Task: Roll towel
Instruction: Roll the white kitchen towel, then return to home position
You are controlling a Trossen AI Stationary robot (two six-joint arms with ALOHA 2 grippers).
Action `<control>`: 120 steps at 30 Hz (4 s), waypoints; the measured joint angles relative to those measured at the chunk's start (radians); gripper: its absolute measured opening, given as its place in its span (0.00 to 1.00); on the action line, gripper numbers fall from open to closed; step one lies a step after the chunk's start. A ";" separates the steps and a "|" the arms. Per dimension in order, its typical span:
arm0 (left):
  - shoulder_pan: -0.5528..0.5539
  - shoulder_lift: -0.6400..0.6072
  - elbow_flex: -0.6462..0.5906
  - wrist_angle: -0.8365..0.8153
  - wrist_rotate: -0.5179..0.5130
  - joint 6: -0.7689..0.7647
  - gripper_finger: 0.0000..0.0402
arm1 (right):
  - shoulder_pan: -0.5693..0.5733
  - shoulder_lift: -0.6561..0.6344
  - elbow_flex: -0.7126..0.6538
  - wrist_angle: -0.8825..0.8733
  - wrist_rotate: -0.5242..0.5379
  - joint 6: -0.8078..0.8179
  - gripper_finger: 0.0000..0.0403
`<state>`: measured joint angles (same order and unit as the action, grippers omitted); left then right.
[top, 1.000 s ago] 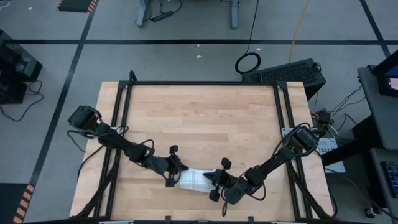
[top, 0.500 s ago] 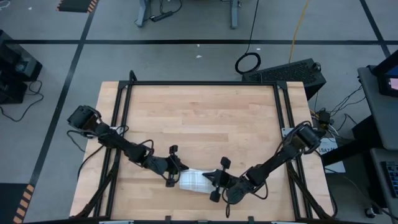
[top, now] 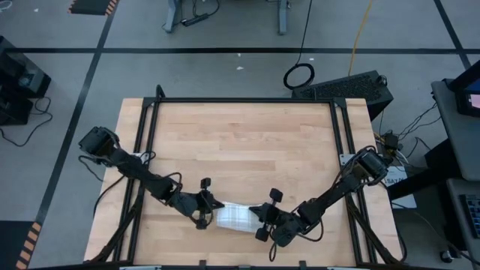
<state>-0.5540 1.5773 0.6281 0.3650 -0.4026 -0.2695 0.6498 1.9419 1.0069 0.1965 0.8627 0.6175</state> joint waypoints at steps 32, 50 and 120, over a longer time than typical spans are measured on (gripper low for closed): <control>0.038 -0.333 -0.300 0.275 -0.169 0.118 0.02 | 0.159 -0.738 -0.783 0.401 -0.057 -0.349 0.00; 0.048 -0.333 -0.376 0.316 -0.252 0.095 0.02 | 0.102 -0.777 -0.994 0.690 -0.113 -0.501 0.00; 0.048 -1.282 -0.624 -0.075 -0.111 0.301 0.02 | 0.295 -1.781 -0.993 -0.097 -0.161 -0.626 0.00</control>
<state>-0.5060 0.2950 0.0044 0.2901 -0.5134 0.0315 0.9447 0.1608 0.0135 0.0998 0.7016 -0.0088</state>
